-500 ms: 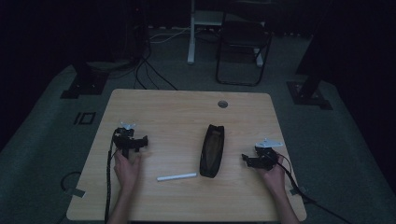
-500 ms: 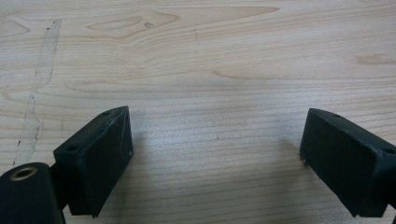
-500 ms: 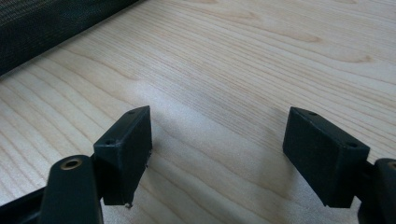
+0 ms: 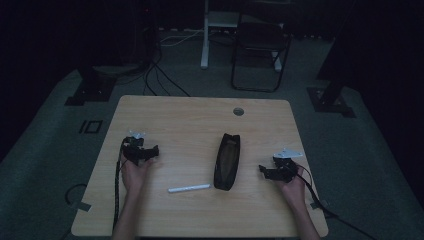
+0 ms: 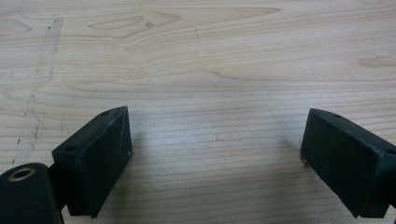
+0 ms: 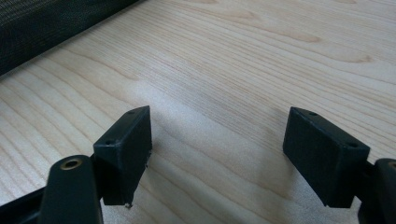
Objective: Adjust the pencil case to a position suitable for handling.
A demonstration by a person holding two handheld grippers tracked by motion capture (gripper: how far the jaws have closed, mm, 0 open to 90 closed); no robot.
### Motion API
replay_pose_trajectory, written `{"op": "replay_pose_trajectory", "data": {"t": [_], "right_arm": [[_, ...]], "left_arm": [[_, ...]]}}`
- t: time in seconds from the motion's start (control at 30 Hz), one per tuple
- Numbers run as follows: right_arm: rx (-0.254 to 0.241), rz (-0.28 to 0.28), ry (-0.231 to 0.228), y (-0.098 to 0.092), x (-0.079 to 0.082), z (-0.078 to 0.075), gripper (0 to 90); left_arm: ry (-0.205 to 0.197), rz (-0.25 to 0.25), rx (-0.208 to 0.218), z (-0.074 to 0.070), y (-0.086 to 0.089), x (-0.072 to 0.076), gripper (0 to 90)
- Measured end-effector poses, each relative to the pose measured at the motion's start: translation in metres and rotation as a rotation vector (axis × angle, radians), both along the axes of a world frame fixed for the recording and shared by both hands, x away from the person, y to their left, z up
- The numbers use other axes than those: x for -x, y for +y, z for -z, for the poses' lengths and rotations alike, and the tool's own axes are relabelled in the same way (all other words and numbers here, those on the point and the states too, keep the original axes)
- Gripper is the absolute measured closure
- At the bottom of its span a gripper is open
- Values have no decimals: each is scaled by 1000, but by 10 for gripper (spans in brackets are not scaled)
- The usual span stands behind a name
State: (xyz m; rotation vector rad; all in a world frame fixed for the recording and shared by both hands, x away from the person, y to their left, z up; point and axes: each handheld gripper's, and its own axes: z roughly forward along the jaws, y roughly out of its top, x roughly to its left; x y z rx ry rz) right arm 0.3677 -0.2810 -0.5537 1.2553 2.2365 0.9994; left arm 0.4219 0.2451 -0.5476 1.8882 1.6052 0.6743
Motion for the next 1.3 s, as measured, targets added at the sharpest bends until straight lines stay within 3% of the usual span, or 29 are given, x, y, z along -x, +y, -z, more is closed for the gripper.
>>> {"op": "replay_pose_trajectory", "data": {"t": [0.07,0.2,0.3,0.4,0.47,0.53,0.67,0.83,0.93,1.07,1.13,1.23,1.3], "right_arm": [[0,0,0,0,0,0,239],[0,0,0,0,0,0,239],[0,0,0,0,0,0,239],[0,0,0,0,0,0,239],[0,0,0,0,0,0,239],[0,0,0,0,0,0,239],[0,0,0,0,0,0,239],[0,0,0,0,0,0,239],[0,0,0,0,0,0,239],[0,0,0,0,0,0,239],[0,0,0,0,0,0,239],[0,0,0,0,0,0,239],[0,0,0,0,0,0,239]], "left_arm": [[11,-2,-1,-3,-1,1,124],[40,-13,-4,-8,-5,5,286],[41,-1,-3,-10,-9,6,410],[43,-2,0,-11,-11,7,473],[54,-22,7,-12,-10,7,560],[62,-22,33,-14,-10,8,583],[73,14,40,-16,-16,11,579],[41,58,69,-23,-25,20,565],[26,103,62,-29,-32,27,556],[-3,133,73,-35,-40,34,533],[-36,167,92,-43,-47,43,515],[-64,176,99,-49,-52,49,509],[-83,195,128,-55,-55,54,505]]}}
